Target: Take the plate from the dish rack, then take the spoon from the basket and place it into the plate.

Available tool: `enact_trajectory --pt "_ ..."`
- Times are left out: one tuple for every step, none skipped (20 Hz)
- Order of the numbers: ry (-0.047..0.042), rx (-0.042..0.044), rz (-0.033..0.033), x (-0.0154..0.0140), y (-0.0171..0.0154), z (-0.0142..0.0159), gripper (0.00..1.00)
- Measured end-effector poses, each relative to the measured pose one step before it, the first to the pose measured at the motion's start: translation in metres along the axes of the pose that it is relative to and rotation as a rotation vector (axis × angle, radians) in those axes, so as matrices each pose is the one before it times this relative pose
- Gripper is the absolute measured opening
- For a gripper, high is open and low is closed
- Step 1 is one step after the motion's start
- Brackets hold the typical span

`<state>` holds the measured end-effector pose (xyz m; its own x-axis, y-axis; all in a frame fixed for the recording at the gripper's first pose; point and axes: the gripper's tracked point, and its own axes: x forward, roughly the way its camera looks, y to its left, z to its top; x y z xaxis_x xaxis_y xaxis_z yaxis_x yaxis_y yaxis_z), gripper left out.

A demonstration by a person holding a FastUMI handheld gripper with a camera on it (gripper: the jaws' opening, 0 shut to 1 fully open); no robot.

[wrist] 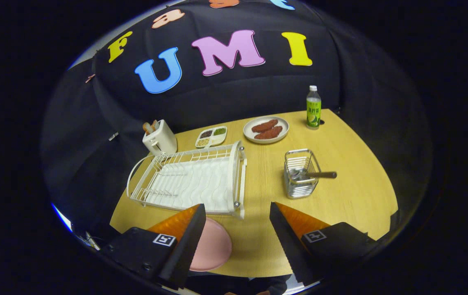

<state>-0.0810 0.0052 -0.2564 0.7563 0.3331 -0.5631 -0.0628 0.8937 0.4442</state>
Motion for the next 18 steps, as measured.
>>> enact_trajectory --pt "-0.02698 -0.01433 -0.01006 0.00046 -0.01319 0.01502 0.97" --pt "-0.02077 -0.01436 -0.01617 0.00402 -0.01621 0.01365 0.96" --pt "-0.01318 -0.01595 -0.02084 0.00622 -0.01746 0.00984 0.97" --pt "-0.00215 -0.01698 -0.02328 0.0064 -0.0189 0.00521 0.96" --pt "0.006 -0.01546 -0.01952 0.00851 -0.01677 0.00075 0.97" --pt "0.01876 -0.01585 -0.01755 0.00894 -0.01661 -0.00317 0.96" --pt "0.0216 -0.01624 -0.01398 0.00884 -0.01409 -0.00539 0.95" --pt "0.0229 -0.0201 -0.0126 0.0101 -0.01273 -0.00675 0.93" --pt "0.02546 -0.02164 -0.01125 0.00952 -0.01077 -0.00953 0.89" --pt "0.02583 -0.02164 0.0012 0.00563 -0.0071 -0.00849 0.78" --pt "0.02055 -0.01653 0.00626 0.00834 -0.00227 -0.00785 0.75" --pt "0.02053 -0.01515 0.00573 0.00599 -0.00282 -0.00737 0.71" --pt "0.02382 -0.00615 0.01198 0.0052 0.00016 -0.00705 0.69" --pt "0.01891 0.0 0.01849 0.00332 0.00217 -0.00618 0.65" --pt "0.00913 -0.00075 0.02156 0.00753 0.00099 0.00228 0.6" --pt "0.00597 0.00091 0.0133 0.00255 0.00155 -0.00252 0.53" --pt "0.00555 0.00415 0.01428 0.00224 0.00295 -0.0022 0.49" --pt "0.00378 0.00582 0.00469 0.00097 0.00103 0.00037 0.41"
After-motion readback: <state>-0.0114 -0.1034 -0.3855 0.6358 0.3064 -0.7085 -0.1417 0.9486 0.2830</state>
